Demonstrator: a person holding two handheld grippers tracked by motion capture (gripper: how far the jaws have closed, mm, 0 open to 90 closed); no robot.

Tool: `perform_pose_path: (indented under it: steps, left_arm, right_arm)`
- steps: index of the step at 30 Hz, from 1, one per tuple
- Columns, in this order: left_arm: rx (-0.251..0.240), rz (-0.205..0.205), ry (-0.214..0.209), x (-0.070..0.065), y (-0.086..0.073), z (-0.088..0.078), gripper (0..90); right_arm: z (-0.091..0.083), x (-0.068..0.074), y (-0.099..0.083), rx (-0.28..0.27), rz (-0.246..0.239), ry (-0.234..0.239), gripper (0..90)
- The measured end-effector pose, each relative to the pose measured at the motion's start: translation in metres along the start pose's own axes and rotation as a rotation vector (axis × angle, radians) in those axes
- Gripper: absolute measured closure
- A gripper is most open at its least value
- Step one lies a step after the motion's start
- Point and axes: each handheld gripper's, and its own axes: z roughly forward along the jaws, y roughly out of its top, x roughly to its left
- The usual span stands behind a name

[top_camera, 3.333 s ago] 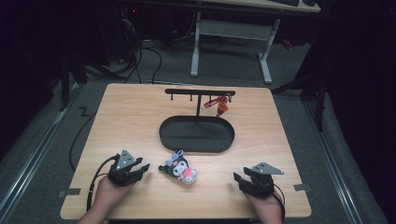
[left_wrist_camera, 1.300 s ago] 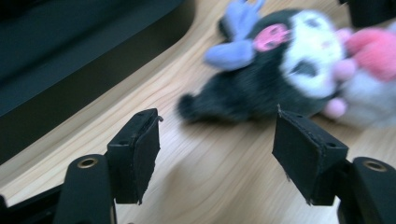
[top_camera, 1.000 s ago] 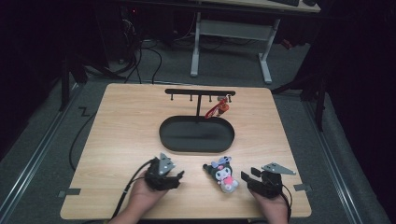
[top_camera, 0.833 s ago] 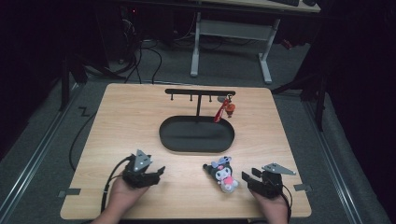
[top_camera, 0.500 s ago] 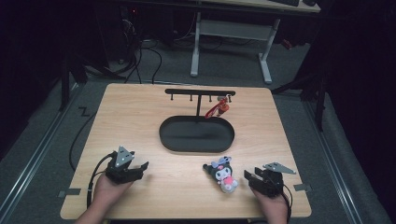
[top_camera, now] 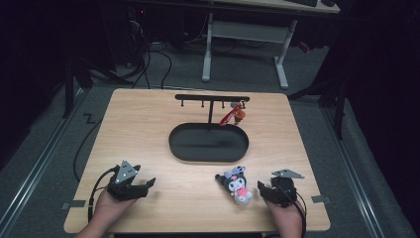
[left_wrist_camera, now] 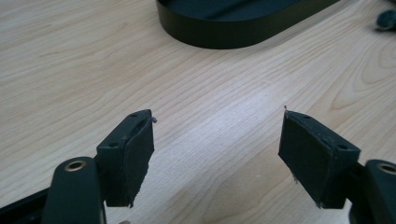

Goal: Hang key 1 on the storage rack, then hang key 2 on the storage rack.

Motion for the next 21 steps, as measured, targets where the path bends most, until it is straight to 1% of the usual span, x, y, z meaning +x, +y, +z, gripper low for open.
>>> perform_pose_path:
  steps: [1,4,7,8,9,11,12,13,14,15,19,20,21]
  left_arm:
    - [-0.006,0.004,-0.001,-0.001,0.001,0.000,26.8]
    - [-0.016,0.027,0.003,-0.004,0.002,-0.001,26.8]
    - [-0.022,0.041,0.010,-0.005,0.003,0.000,26.8]
    - [-0.020,0.042,0.009,-0.005,0.003,0.001,26.8]
    - [-0.015,0.039,0.005,-0.005,0.003,0.001,26.7]
    - [-0.015,0.028,-0.003,-0.004,0.003,0.001,26.7]
    - [-0.015,0.028,-0.003,-0.004,0.003,0.001,26.7]
    - [-0.021,0.027,-0.007,-0.005,0.004,-0.001,26.8]
    - [-0.029,0.033,-0.007,-0.007,0.004,-0.002,26.8]
    - [-0.032,0.034,-0.009,-0.007,0.005,-0.003,26.8]
    - [-0.026,0.039,-0.018,-0.008,0.005,-0.001,26.8]
    - [-0.026,0.039,-0.018,-0.008,0.005,-0.001,26.8]
    - [-0.026,0.039,-0.022,-0.009,0.005,0.000,26.8]
  right_arm:
    - [-0.001,0.002,0.002,0.023,-0.001,0.003,43.5]
    - [-0.006,0.005,0.008,0.098,-0.027,0.007,41.8]
    - [-0.010,0.007,0.014,0.166,-0.028,0.023,40.9]
    - [-0.012,0.008,0.018,0.205,-0.034,0.024,40.4]
    - [-0.013,0.008,0.020,0.217,-0.037,0.027,39.9]
    - [-0.012,0.009,0.026,0.274,-0.057,0.023,37.7]
    - [-0.012,0.009,0.026,0.274,-0.057,0.023,37.7]
    - [-0.010,0.007,0.031,0.335,-0.062,0.021,37.4]
    - [-0.009,0.006,0.033,0.358,-0.062,0.022,37.3]
    - [-0.009,0.006,0.034,0.370,-0.058,0.024,37.1]
    - [-0.008,0.005,0.045,0.441,-0.074,0.018,36.3]
    - [-0.008,0.005,0.045,0.441,-0.074,0.018,36.3]
    - [-0.008,0.005,0.047,0.456,-0.078,0.019,36.2]
